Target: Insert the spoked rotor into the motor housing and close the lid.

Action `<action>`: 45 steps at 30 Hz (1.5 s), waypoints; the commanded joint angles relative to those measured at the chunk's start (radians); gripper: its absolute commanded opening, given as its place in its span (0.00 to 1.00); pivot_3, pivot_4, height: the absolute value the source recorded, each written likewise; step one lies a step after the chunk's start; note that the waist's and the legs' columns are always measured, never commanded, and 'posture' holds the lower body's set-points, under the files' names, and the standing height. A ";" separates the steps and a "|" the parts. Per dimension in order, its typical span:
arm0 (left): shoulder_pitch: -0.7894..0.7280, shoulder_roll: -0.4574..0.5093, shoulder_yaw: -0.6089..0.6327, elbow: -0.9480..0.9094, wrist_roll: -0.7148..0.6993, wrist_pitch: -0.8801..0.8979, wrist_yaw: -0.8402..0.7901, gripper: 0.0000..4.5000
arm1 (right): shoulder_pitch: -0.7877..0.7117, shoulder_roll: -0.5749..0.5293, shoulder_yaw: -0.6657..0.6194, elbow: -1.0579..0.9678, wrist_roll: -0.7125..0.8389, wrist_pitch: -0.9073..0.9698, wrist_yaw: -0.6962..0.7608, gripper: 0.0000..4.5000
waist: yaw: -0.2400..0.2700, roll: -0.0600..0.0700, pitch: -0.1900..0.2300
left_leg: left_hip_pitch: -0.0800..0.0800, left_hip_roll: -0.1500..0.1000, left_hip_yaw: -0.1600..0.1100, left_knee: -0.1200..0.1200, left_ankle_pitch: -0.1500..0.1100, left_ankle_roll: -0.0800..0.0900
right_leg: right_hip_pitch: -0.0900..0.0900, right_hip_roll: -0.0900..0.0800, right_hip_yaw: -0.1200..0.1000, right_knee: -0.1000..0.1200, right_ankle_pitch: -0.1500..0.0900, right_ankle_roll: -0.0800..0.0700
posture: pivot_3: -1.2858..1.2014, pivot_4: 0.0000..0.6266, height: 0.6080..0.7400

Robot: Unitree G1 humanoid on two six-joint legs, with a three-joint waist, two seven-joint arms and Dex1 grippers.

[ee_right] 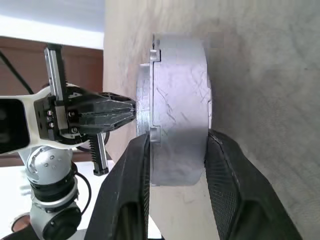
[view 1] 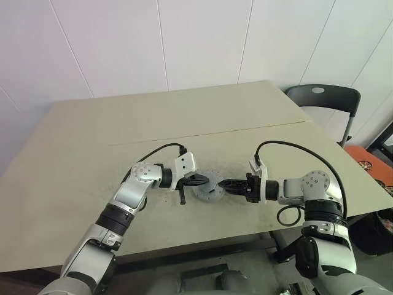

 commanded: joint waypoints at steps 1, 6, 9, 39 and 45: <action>0.039 0.007 -0.056 0.042 0.045 0.032 -0.003 0.00 | -0.058 0.043 -0.053 -0.073 0.136 0.003 0.074 0.26 | 0.000 0.000 0.000 | 0.000 0.000 0.000 0.000 0.000 0.000 | -0.001 0.000 0.000 0.000 0.000 0.000 | 0.52 0.00 1.00; 0.044 -0.001 -0.042 0.036 0.035 0.036 0.010 0.00 | -0.033 0.053 -0.020 -0.095 0.119 -0.008 0.067 0.26 | -0.001 0.000 0.000 | -0.001 0.000 0.001 -0.001 0.000 -0.001 | -0.002 0.000 0.001 0.000 0.000 0.000 | 0.52 0.00 1.00; 0.048 -0.010 -0.019 0.036 0.020 0.035 0.025 0.00 | -0.024 0.055 -0.014 -0.104 0.121 -0.007 0.071 0.26 | 0.000 0.000 0.000 | -0.001 0.000 0.000 -0.001 0.000 -0.001 | -0.001 0.000 0.001 0.000 0.000 0.000 | 0.52 0.00 1.00; 0.132 -0.357 0.633 -0.106 -0.682 0.643 0.580 0.85 | -0.057 0.316 -0.328 -0.068 0.297 -0.279 -0.218 0.26 | 0.003 0.000 0.001 | -0.003 -0.001 0.002 0.000 -0.001 -0.003 | -0.004 -0.001 0.002 0.000 0.001 0.000 | 0.52 0.00 1.00; 0.074 -0.405 0.662 -0.048 -0.750 0.652 0.599 0.99 | -0.044 0.309 -0.303 -0.062 0.327 -0.295 -0.231 0.26 | 0.002 0.000 0.001 | -0.003 -0.001 0.002 0.000 -0.001 -0.003 | -0.004 0.000 0.002 0.001 0.001 0.000 | 0.52 0.00 1.00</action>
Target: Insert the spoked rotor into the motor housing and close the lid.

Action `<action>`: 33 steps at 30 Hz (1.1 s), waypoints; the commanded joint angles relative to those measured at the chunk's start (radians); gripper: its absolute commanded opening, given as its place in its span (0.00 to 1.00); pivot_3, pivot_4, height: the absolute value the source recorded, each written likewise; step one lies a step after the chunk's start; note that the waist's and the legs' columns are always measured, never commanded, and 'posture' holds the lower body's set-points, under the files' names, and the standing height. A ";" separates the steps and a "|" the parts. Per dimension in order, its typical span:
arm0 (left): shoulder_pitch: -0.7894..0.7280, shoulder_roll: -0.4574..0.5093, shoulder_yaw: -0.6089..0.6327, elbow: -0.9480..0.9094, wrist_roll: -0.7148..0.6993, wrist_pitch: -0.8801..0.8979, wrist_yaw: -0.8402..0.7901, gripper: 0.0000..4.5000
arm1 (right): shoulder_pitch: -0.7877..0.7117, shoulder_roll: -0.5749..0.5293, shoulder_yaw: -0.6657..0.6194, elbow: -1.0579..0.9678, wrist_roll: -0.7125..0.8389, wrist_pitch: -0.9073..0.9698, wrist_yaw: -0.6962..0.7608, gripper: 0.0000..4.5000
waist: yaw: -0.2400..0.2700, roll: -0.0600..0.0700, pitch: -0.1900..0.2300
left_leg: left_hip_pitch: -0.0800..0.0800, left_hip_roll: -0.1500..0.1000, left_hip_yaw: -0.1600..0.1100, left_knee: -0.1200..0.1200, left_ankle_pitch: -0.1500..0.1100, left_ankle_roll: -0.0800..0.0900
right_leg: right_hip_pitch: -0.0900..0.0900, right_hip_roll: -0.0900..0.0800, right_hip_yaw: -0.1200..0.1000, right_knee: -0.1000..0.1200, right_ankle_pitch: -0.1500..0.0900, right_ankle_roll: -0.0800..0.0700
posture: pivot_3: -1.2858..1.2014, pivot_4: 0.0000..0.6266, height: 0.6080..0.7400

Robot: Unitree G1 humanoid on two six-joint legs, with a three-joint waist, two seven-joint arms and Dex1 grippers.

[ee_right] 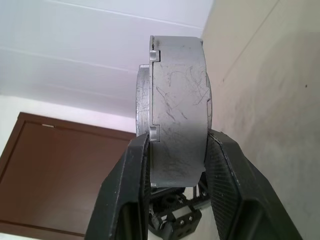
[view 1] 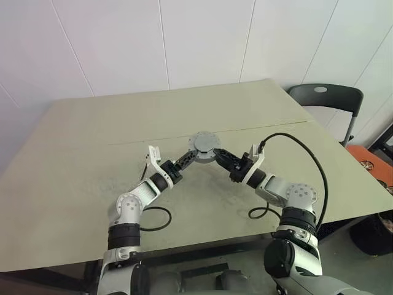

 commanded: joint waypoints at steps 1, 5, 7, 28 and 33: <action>-0.064 -0.021 0.015 0.032 -0.058 0.004 0.002 0.99 | -0.039 0.010 0.026 -0.037 0.081 -0.003 0.019 0.26 | -0.001 0.000 0.000 | 0.000 0.000 0.000 0.000 0.000 0.000 | 0.000 0.000 0.000 0.000 0.000 0.000 | 0.52 0.00 1.00; -0.108 -0.044 0.056 0.052 -0.136 0.009 -0.013 0.99 | -0.028 0.007 0.050 -0.038 0.094 -0.008 0.017 0.26 | -0.002 0.000 0.000 | 0.000 0.000 0.000 0.000 0.000 0.000 | 0.000 0.000 0.000 0.000 0.000 0.000 | 0.52 0.00 1.00; -0.110 -0.043 0.056 0.049 -0.150 0.018 -0.023 0.99 | -0.022 0.004 0.059 -0.038 0.100 -0.012 0.013 0.26 | -0.002 0.000 0.000 | 0.000 0.000 0.000 0.000 0.000 0.000 | 0.000 0.000 0.000 0.000 0.000 0.000 | 0.52 0.00 1.00; -0.115 -0.033 0.055 0.122 -0.211 0.035 0.010 0.51 | 0.007 -0.020 0.139 -0.058 0.148 -0.017 0.027 0.26 | -0.001 0.000 0.000 | 0.000 0.000 0.001 -0.001 0.000 0.000 | -0.001 0.000 0.001 -0.001 0.000 0.000 | 0.52 0.00 1.00; -0.100 -0.040 0.031 0.090 -0.226 0.054 -0.015 0.51 | 0.018 -0.024 0.167 -0.077 0.139 -0.032 0.034 0.26 | -0.001 0.000 0.000 | 0.000 0.000 0.001 0.000 0.000 0.000 | -0.001 0.000 0.001 -0.001 0.000 0.000 | 0.52 0.00 1.00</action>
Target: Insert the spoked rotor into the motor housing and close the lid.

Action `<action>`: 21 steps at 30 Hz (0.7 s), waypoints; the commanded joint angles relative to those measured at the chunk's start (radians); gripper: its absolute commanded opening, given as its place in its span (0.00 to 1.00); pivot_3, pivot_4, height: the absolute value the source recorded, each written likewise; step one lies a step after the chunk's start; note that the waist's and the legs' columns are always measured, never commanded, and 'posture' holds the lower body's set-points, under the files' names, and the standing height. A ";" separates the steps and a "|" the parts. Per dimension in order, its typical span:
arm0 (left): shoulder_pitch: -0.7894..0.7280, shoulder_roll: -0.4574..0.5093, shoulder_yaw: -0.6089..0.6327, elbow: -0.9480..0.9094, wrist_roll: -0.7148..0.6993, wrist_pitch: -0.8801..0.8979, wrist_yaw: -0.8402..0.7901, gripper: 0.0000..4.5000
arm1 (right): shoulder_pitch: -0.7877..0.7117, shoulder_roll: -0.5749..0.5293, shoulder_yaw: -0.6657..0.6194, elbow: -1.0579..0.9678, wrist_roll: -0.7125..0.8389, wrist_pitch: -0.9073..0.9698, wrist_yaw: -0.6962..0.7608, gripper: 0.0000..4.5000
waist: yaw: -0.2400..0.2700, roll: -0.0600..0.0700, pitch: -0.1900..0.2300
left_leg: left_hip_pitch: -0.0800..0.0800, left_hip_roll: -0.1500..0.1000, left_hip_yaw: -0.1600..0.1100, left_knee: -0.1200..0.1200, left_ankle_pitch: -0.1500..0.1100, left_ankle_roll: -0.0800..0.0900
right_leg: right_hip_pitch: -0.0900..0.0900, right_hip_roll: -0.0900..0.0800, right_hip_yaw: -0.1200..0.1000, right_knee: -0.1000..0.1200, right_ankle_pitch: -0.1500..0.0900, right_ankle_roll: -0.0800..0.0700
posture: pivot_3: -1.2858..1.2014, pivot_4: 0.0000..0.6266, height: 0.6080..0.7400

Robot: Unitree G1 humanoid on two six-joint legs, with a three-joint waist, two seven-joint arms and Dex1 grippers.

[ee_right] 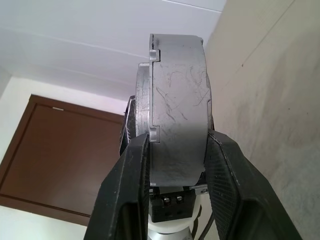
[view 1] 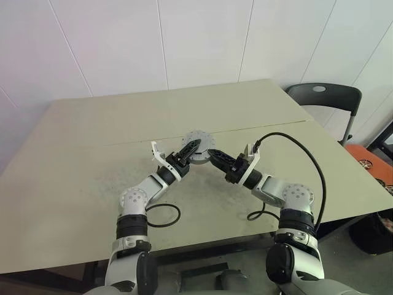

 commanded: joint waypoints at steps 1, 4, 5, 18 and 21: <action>-0.012 -0.012 -0.032 -0.052 -0.009 0.002 -0.013 0.51 | -0.018 0.001 0.038 -0.057 0.040 -0.011 0.026 0.34 | 0.000 0.000 0.000 | 0.000 0.000 0.000 0.000 0.000 0.000 | 0.000 0.000 0.000 0.000 0.000 0.000 | 0.52 0.00 1.00; -0.017 -0.033 -0.003 -0.060 -0.054 0.003 -0.010 0.48 | -0.014 -0.004 0.056 -0.069 0.037 -0.021 0.034 0.55 | 0.000 0.000 0.000 | 0.000 0.000 0.000 0.000 0.000 0.000 | 0.000 0.000 0.000 0.000 0.000 0.000 | 0.52 0.00 1.00; -0.017 -0.039 0.006 -0.060 -0.070 0.008 -0.008 0.47 | -0.014 -0.006 0.063 -0.067 0.030 -0.028 0.029 0.63 | 0.001 0.000 0.000 | 0.000 0.000 0.000 0.000 0.000 0.000 | 0.000 0.000 0.000 0.000 0.000 0.000 | 0.52 0.00 1.00; -0.070 -0.063 0.140 0.039 0.004 -0.345 0.160 0.47 | -0.014 -0.024 0.072 -0.054 0.047 -0.080 0.031 0.70 | 0.002 0.000 0.000 | 0.000 0.000 0.000 0.000 0.000 0.000 | 0.000 0.000 0.000 0.000 0.000 0.000 | 0.52 0.00 1.00; -0.076 -0.032 0.141 0.100 0.109 -0.506 0.207 0.47 | -0.014 -0.029 0.083 -0.055 0.044 -0.089 0.039 0.70 | 0.005 0.000 0.000 | 0.000 0.000 0.000 0.000 0.000 0.000 | 0.000 0.000 0.000 -0.001 0.000 0.000 | 0.52 0.00 1.00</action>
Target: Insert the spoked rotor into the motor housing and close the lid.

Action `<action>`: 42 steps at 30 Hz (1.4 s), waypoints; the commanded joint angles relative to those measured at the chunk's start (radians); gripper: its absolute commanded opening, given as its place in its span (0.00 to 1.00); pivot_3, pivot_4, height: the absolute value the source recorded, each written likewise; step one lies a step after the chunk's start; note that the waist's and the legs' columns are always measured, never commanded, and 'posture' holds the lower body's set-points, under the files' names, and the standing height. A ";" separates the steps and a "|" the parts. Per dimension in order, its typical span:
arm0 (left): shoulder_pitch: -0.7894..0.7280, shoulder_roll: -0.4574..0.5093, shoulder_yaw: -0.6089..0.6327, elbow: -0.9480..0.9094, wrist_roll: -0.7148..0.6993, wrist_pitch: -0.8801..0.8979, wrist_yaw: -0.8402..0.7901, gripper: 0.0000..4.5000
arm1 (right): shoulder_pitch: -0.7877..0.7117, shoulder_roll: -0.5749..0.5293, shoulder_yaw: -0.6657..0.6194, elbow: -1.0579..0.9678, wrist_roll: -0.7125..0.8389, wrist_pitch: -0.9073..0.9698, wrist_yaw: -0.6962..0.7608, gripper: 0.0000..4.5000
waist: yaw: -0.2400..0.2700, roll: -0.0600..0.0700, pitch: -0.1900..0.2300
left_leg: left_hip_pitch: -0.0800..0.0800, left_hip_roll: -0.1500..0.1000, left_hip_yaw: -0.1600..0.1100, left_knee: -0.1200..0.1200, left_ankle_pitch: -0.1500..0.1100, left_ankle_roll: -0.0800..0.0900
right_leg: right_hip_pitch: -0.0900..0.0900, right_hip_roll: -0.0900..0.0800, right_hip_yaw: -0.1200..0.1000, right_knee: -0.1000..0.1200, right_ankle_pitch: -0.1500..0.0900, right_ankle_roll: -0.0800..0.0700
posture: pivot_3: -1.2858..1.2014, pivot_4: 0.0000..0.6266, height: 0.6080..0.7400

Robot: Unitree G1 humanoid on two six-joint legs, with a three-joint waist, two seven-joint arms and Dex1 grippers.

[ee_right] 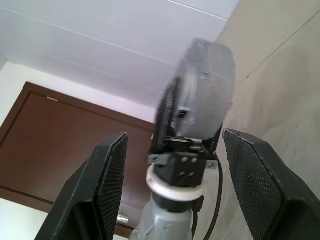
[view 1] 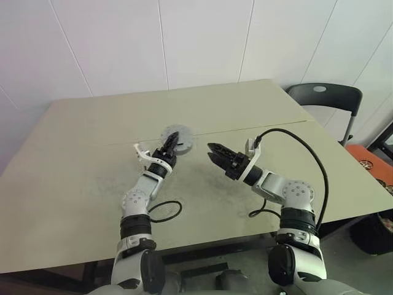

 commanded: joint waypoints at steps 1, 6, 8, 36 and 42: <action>-0.047 0.036 -0.003 0.038 0.120 -0.203 0.039 0.47 | -0.018 -0.006 0.017 -0.018 0.028 -0.015 0.022 0.70 | 0.000 0.000 0.000 | 0.000 0.000 0.000 0.000 0.000 0.000 | 0.000 0.000 0.000 0.000 0.000 0.000 | 0.52 0.00 1.00; -0.057 0.098 -0.002 0.167 0.273 -0.453 0.095 0.47 | -0.017 -0.014 0.029 -0.019 0.025 -0.025 0.031 0.70 | -0.001 0.000 0.000 | 0.000 0.000 0.000 0.000 0.000 0.000 | 0.000 0.000 0.000 0.000 0.000 0.000 | 0.52 0.00 1.00; -0.063 0.113 0.006 0.206 0.298 -0.518 0.104 0.47 | -0.017 -0.017 0.035 -0.020 0.025 -0.026 0.036 0.70 | 0.000 -0.001 0.000 | 0.000 0.000 0.000 -0.001 0.000 0.000 | 0.000 0.000 0.000 0.000 0.000 0.000 | 0.52 0.00 1.00; -0.069 0.175 0.041 0.308 0.340 -0.740 0.136 0.64 | -0.003 -0.031 0.071 -0.026 0.025 -0.043 0.055 0.71 | -0.002 -0.001 -0.001 | 0.000 0.000 0.000 0.000 0.000 0.000 | 0.000 0.000 0.000 0.001 0.000 0.000 | 0.52 0.00 1.00; -0.070 0.210 0.039 0.354 0.423 -0.804 0.271 0.99 | -0.004 -0.035 0.074 -0.022 0.023 -0.045 0.057 0.71 | -0.004 -0.002 -0.001 | 0.001 0.000 0.000 0.001 0.000 0.000 | 0.000 0.000 0.000 0.002 0.000 0.000 | 0.52 0.00 1.00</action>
